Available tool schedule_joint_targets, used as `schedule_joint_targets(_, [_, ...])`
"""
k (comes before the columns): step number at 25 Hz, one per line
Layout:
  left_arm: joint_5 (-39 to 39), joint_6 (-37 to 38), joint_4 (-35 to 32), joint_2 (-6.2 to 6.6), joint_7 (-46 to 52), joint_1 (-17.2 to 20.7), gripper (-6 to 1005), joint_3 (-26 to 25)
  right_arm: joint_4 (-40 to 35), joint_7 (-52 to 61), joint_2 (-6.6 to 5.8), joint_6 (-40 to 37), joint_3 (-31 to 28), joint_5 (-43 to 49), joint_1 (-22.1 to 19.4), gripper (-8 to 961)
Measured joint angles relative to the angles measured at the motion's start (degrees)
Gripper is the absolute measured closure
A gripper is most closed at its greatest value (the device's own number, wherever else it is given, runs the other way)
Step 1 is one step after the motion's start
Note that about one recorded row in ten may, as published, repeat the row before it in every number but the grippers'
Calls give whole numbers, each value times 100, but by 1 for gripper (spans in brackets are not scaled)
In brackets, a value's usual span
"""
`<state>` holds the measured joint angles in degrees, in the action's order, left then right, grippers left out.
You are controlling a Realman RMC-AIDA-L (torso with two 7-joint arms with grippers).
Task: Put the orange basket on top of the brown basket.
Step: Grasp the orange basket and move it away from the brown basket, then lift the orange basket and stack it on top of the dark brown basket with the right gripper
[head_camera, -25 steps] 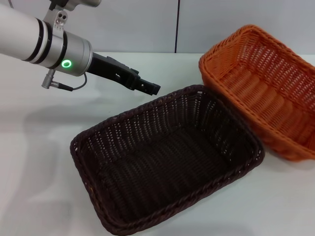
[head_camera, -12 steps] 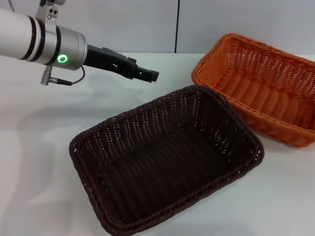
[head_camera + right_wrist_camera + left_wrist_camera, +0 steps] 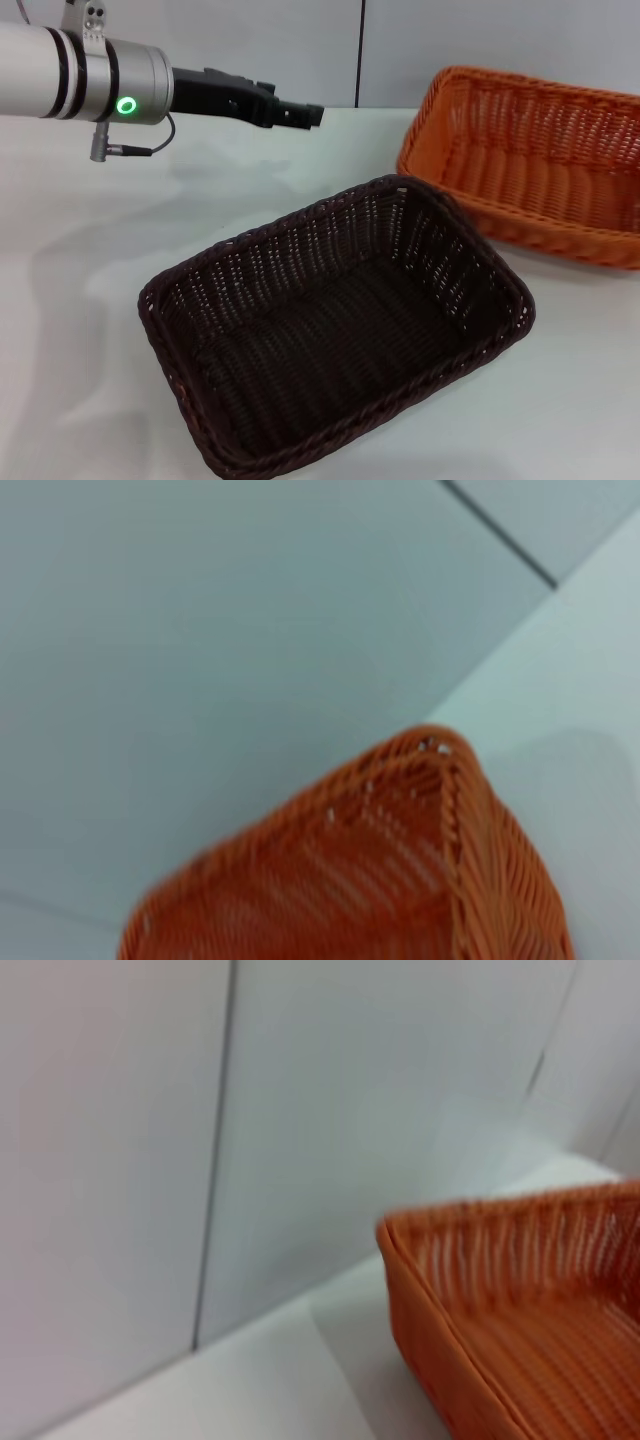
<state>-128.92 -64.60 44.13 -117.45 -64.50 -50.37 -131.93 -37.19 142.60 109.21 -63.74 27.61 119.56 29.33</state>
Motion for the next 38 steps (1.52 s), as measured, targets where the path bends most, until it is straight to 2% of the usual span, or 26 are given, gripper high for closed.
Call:
schedule_joint_targets(4, [368, 193, 54, -21, -83, 87, 135, -83, 6, -335, 42, 284, -8, -701, -130, 722])
schedule_joint_targets(8, [624, 295, 126, -19, -89, 182, 135, -87, 33, -885, 139, 627, -63, -1604, -227, 719])
schedule_joint_targets(11, [727, 309, 150, -19, -88, 223, 135, -87, 90, -1138, 172, 755, -123, -1922, -229, 716])
schedule_joint_targets(18, [847, 448, 156, -24, -81, 247, 135, -87, 327, -1790, 181, 784, -115, -2928, -147, 710])
schedule_joint_targets(23, [899, 671, 133, -24, -78, 261, 135, -87, 291, -1851, 164, 139, -124, -3008, -69, 706])
schedule_joint_targets(28, [1048, 870, 119, -18, -77, 289, 135, -87, 153, -1845, 132, -923, -141, -3046, -82, 702])
schedule_joint_targets(33, [1102, 1085, 100, -6, -84, 271, 135, -65, -67, -1825, 163, -2201, -105, -3053, -141, 698])
schedule_joint_targets(34, [1102, 1085, 100, -6, -84, 271, 135, -65, -67, -1825, 163, -2201, -105, -3053, -141, 697])
schedule_joint_targets(36, [1102, 1085, 100, -6, -84, 271, 135, -65, -54, -1819, 210, -2529, -95, -3056, -139, 695])
schedule_joint_targets(38, [1102, 1180, 55, -5, -92, 172, 135, -37, -66, -1818, 329, -2758, -83, -3056, -137, 693])
